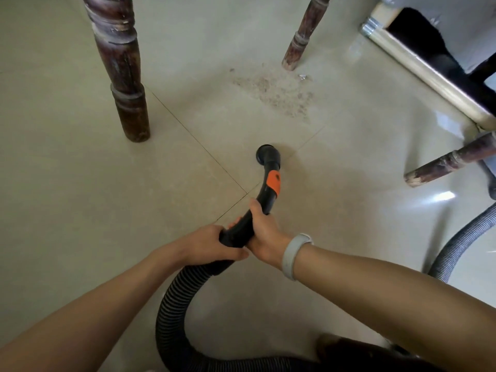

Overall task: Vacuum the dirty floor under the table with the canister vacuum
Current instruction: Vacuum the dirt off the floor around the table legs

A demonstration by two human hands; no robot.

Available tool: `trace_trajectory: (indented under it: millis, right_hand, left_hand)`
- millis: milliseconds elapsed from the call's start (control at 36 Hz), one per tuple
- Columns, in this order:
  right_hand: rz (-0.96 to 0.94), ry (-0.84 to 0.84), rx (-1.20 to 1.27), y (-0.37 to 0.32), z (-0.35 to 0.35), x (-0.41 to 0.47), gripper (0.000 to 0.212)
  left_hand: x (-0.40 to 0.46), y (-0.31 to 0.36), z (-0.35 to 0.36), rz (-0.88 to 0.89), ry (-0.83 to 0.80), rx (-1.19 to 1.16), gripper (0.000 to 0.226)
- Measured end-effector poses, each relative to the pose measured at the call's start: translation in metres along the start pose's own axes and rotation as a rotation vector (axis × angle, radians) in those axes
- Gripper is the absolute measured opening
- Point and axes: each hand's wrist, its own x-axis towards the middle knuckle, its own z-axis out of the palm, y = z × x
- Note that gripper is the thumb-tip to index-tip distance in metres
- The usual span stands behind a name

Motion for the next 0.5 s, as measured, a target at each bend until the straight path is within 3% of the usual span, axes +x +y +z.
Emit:
trace_trajectory:
  millis: [139, 250, 389, 500]
  right_hand:
    - [-0.040, 0.046, -0.203, -0.006, -0.003, 0.002, 0.032]
    - [-0.004, 0.060, -0.050, -0.039, -0.006, 0.012, 0.032]
    - [-0.044, 0.235, -0.007, -0.057, -0.027, 0.015, 0.014]
    - [-0.103, 0.391, -0.093, -0.037, -0.044, 0.017, 0.022]
  left_hand:
    - [-0.004, -0.002, -0.005, -0.006, -0.058, -0.041, 0.025]
    - [0.000, 0.014, -0.008, 0.014, -0.103, -0.088, 0.024]
    - [0.009, 0.025, 0.002, 0.038, -0.200, -0.056, 0.024]
    - [0.016, 0.015, 0.012, 0.038, -0.201, 0.017, 0.023]
